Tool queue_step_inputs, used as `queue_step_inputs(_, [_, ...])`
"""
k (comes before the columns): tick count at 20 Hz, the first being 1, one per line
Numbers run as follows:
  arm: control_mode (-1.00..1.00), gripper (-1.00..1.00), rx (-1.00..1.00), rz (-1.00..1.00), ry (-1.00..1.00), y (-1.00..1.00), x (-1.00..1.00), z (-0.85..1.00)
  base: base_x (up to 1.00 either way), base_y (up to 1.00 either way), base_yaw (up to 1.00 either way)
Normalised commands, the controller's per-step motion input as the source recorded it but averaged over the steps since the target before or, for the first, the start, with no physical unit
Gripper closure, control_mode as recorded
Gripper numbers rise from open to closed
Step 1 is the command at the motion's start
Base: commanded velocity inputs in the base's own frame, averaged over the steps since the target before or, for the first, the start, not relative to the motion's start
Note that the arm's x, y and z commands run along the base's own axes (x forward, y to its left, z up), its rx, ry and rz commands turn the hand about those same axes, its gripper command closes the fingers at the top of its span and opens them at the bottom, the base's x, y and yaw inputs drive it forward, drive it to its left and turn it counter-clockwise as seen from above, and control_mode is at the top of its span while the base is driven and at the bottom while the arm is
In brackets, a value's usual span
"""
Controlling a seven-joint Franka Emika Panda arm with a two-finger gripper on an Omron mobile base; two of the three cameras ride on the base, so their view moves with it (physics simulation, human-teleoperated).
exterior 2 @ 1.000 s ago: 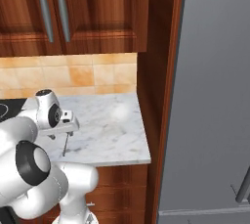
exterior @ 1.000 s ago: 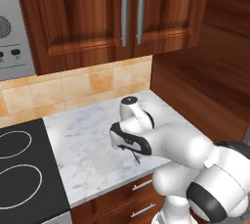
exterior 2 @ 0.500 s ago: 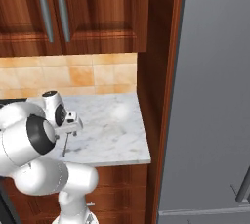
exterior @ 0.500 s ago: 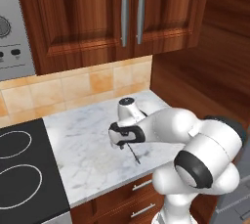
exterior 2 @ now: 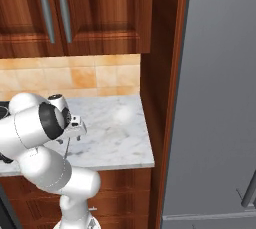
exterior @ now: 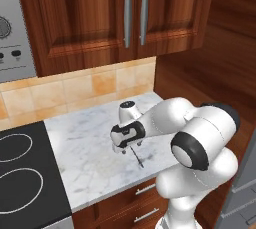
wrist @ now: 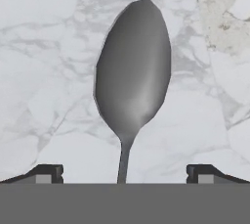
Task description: Take the fork and place it on the left side of the plate. Then take the spoon and place it on the right side of the plate. Make sure they're directly next to the plate.
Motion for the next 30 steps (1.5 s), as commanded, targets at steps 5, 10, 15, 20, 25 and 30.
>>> queue_step_inputs(5, [-1.00,-1.00,0.00,0.00,0.05,0.00,0.10,-0.29,0.00,0.00,0.00])
queue_step_inputs(10, [-1.00,-1.00,0.00,0.00,0.04,0.01,0.02,-0.37,0.00,0.00,0.00])
queue_step_inputs(15, [-1.00,1.00,0.00,-0.03,0.04,0.04,0.00,-0.53,0.00,0.00,0.00])
queue_step_inputs(20, [-1.00,1.00,0.00,-0.01,0.12,-0.04,-0.03,-0.64,0.00,0.00,0.00])
queue_step_inputs(25, [-1.00,1.00,0.00,0.00,0.17,-0.12,-0.02,-0.68,0.00,0.00,0.00])
queue_step_inputs(30, [-1.00,1.00,0.00,0.00,0.14,-0.01,-0.11,-0.69,0.00,0.00,0.00])
